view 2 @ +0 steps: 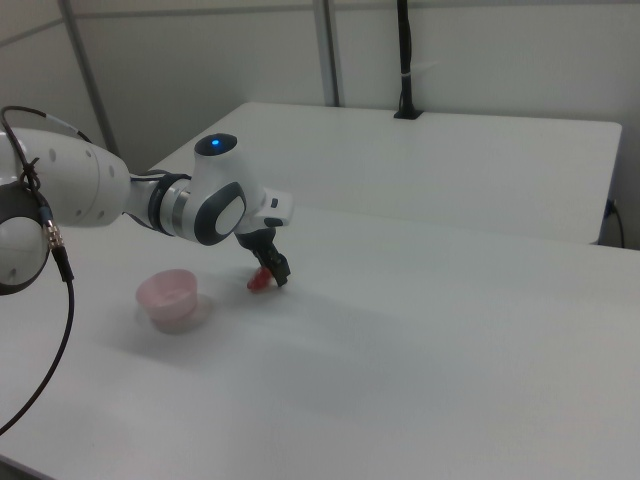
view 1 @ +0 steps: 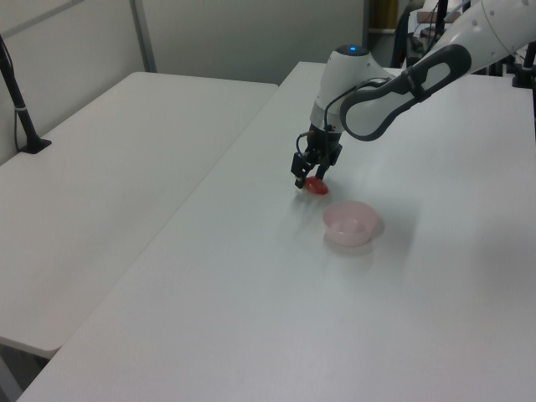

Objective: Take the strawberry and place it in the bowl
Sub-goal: 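Lower the gripper around the strawberry and close its fingers on it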

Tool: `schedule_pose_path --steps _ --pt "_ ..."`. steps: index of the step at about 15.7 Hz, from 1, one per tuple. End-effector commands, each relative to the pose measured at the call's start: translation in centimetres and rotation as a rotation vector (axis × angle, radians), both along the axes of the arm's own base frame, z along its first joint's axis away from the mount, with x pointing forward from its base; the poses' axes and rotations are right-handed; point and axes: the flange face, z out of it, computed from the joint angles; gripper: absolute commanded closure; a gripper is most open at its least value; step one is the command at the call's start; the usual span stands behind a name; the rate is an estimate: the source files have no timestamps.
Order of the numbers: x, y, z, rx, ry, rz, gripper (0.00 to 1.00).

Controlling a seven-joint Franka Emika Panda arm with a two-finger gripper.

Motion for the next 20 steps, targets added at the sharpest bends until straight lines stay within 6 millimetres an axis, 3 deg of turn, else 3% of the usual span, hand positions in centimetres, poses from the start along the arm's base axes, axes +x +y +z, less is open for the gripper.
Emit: schedule_pose_path --steps 1,3,10,12,20 --pt "0.1 0.0 0.2 -0.022 -0.016 0.037 0.64" --pt "0.1 0.0 0.3 -0.029 -0.015 0.060 0.73" --pt "-0.2 -0.1 1.0 -0.033 0.001 0.106 0.79" --pt "-0.4 -0.6 2.0 -0.029 0.018 0.100 0.79" --pt "-1.8 -3.2 9.7 0.023 0.032 0.103 0.79"
